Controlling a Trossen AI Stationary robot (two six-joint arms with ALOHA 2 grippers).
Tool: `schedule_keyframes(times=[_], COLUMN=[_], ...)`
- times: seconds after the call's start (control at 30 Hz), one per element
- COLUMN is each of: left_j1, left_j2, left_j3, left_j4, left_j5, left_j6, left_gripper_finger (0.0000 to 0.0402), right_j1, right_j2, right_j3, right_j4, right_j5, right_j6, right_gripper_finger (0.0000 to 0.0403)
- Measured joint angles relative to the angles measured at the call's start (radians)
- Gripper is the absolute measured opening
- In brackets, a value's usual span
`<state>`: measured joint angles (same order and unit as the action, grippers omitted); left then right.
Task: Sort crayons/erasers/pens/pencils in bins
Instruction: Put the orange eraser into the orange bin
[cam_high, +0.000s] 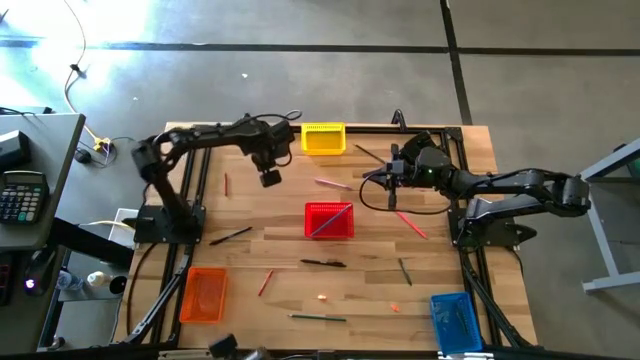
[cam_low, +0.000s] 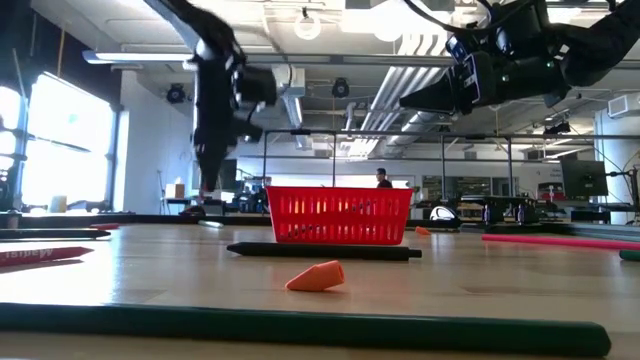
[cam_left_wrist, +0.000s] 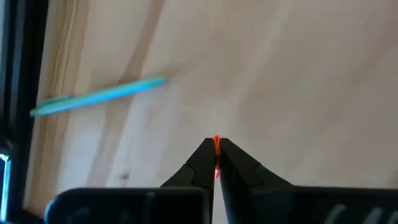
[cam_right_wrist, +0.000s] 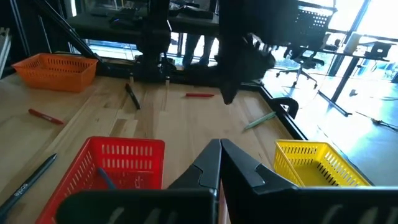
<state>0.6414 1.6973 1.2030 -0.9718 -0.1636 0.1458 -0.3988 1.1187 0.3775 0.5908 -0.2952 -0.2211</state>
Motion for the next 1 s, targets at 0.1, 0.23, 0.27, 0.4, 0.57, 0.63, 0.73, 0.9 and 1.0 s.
schedule_keyframes(times=[0.1, 0.23, 0.27, 0.4, 0.57, 0.63, 0.73, 0.9, 1.0], left_j1=[-0.068, -0.167, -0.195, -0.309, -0.468, -0.539, -0.642, -0.82, -0.931], left_j2=[-0.074, -0.179, -0.205, -0.314, -0.425, -0.455, -0.485, -0.506, -0.51], left_j3=[-0.007, -0.065, -0.086, -0.179, -0.266, -0.279, -0.28, -0.28, -0.28], left_j4=[0.0, 0.007, 0.004, 0.019, 0.006, -0.015, -0.056, -0.102, -0.114], left_j5=[0.021, 0.026, 0.026, 0.026, 0.031, 0.049, 0.072, 0.154, 0.214], left_j6=[-0.073, -0.2, -0.235, -0.4, -0.63, -0.724, -0.856, -1.096, -1.229], left_gripper_finger=[0.0001, 0.0001, 0.0, 0.0, 0.0, 0.0, 0.0, 0.0, 0.0], right_j1=[0.0, 0.0, 0.0, 0.0, -0.001, -0.008, -0.026, -0.054, -0.061], right_j2=[0.0, 0.0, 0.0, 0.0, 0.0, 0.0, 0.0, 0.0, 0.0], right_j3=[0.0, 0.0, 0.0, 0.0, 0.0, 0.0, 0.0, 0.0, 0.0], right_j4=[-0.004, -0.003, -0.003, 0.019, 0.066, 0.084, 0.097, 0.095, 0.094], right_j5=[0.0, 0.0, 0.0, 0.0, 0.001, 0.0, 0.001, 0.001, 0.001], right_j6=[-0.009, -0.036, -0.046, -0.075, -0.102, -0.103, -0.102, -0.095, -0.094], right_gripper_finger=[0.0, 0.0, 0.0, 0.0, 0.0, 0.0, 0.0, 0.0, 0.0])
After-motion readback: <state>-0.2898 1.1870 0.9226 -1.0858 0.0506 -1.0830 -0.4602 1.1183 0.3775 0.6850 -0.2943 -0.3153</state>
